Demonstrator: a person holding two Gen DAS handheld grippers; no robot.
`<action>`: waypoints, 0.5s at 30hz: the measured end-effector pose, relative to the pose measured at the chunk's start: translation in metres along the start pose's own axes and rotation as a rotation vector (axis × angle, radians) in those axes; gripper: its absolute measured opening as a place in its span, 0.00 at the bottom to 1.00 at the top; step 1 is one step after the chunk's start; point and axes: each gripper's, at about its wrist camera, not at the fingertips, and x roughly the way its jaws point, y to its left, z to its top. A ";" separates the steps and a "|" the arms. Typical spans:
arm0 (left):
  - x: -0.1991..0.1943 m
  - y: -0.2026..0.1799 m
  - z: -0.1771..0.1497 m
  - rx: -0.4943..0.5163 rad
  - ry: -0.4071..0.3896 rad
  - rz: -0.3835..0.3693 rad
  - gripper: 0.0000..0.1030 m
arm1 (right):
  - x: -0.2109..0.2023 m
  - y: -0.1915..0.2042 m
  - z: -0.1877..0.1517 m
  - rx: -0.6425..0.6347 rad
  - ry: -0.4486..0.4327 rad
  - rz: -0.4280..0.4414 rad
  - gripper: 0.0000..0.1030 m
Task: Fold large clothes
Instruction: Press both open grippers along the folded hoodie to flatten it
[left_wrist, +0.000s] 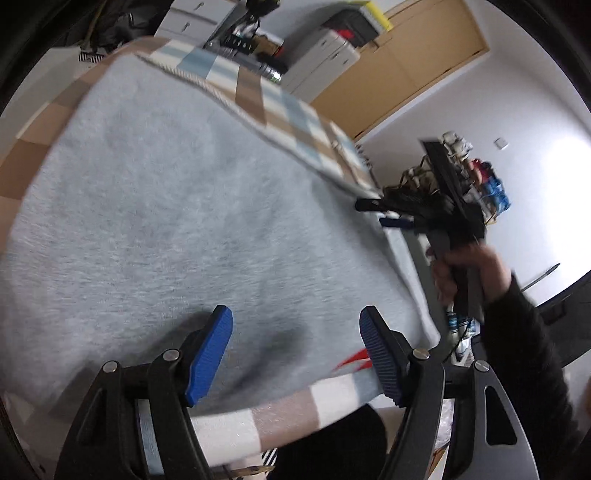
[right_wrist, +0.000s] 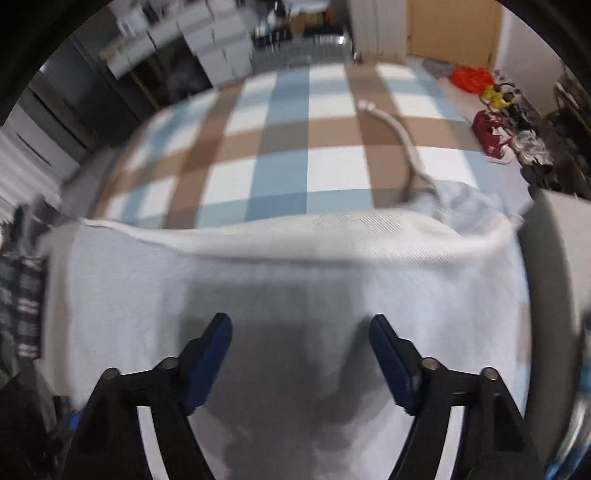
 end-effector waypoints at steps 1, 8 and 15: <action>0.005 0.005 -0.002 -0.008 0.019 0.002 0.65 | 0.012 0.001 0.005 -0.014 0.029 -0.038 0.74; 0.014 0.011 -0.005 -0.015 0.044 -0.019 0.65 | 0.034 0.003 0.050 -0.018 -0.075 -0.099 0.74; 0.006 0.016 -0.008 -0.030 0.057 -0.032 0.65 | 0.013 -0.043 0.075 0.183 -0.248 -0.150 0.45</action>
